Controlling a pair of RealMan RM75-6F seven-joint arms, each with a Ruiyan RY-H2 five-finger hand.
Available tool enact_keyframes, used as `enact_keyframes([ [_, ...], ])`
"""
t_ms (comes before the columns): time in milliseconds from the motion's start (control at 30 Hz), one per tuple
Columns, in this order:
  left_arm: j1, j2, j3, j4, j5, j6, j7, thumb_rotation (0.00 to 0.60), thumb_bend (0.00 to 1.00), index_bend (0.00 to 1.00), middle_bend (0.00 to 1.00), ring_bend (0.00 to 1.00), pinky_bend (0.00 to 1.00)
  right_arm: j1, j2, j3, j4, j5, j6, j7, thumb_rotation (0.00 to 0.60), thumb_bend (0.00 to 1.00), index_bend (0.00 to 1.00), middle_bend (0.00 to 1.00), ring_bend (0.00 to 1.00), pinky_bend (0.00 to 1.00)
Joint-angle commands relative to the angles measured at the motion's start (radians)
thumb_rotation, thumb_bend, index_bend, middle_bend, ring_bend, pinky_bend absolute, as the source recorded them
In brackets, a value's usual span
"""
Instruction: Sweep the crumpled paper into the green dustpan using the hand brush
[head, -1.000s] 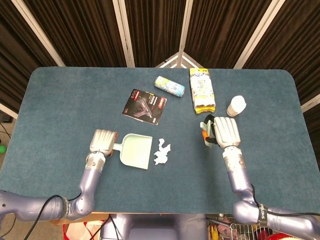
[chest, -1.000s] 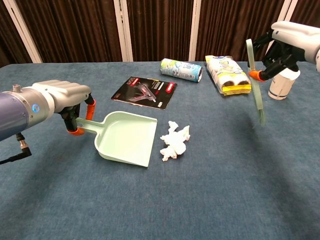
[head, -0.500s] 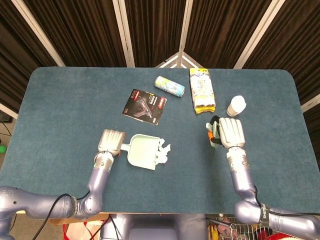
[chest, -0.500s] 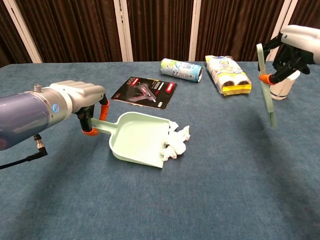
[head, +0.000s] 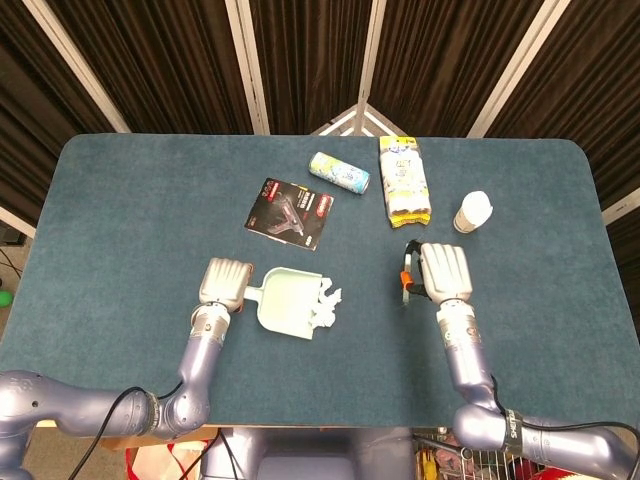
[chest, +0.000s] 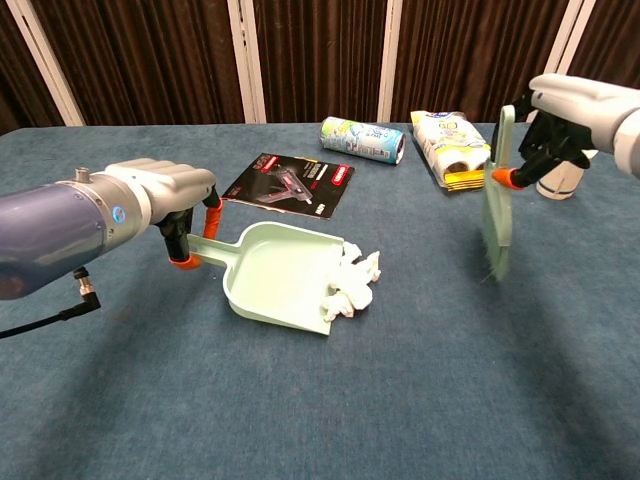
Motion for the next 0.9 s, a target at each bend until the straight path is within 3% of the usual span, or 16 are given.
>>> enact_keyframes([
  [33,0.000,0.002,0.002,0.003,0.001,-0.003,-0.004,0.600,0.48,0.59,0.99,0.97,0.93,-0.018,0.023,-0.012,-0.026,0.016,0.016,-0.008,0.600,0.51,0.84,0.89,0.92,0.81],
  [200,-0.001,-0.007,0.005,0.007,0.000,-0.005,-0.012,0.600,0.48,0.59,0.99,0.97,0.93,-0.043,0.042,-0.034,-0.071,0.008,0.026,0.005,0.600,0.51,0.85,0.89,0.92,0.81],
  [433,-0.004,-0.014,0.007,0.004,0.007,0.006,-0.017,0.600,0.48,0.59,0.99,0.97,0.93,-0.040,-0.002,-0.042,-0.113,0.013,0.036,0.001,0.600,0.51,0.85,0.89,0.92,0.81],
  [767,-0.012,-0.028,-0.002,0.029,0.003,-0.011,-0.029,0.600,0.48,0.59,0.99,0.97,0.93,-0.009,-0.079,0.013,-0.101,0.117,0.021,0.016,0.600,0.51,0.85,0.90,0.92,0.81],
  [900,-0.014,-0.045,-0.002,0.057,0.006,-0.027,-0.043,0.600,0.48,0.59,0.99,0.97,0.93,0.006,-0.112,0.066,-0.096,0.186,0.003,0.056,0.600,0.52,0.85,0.90,0.92,0.81],
])
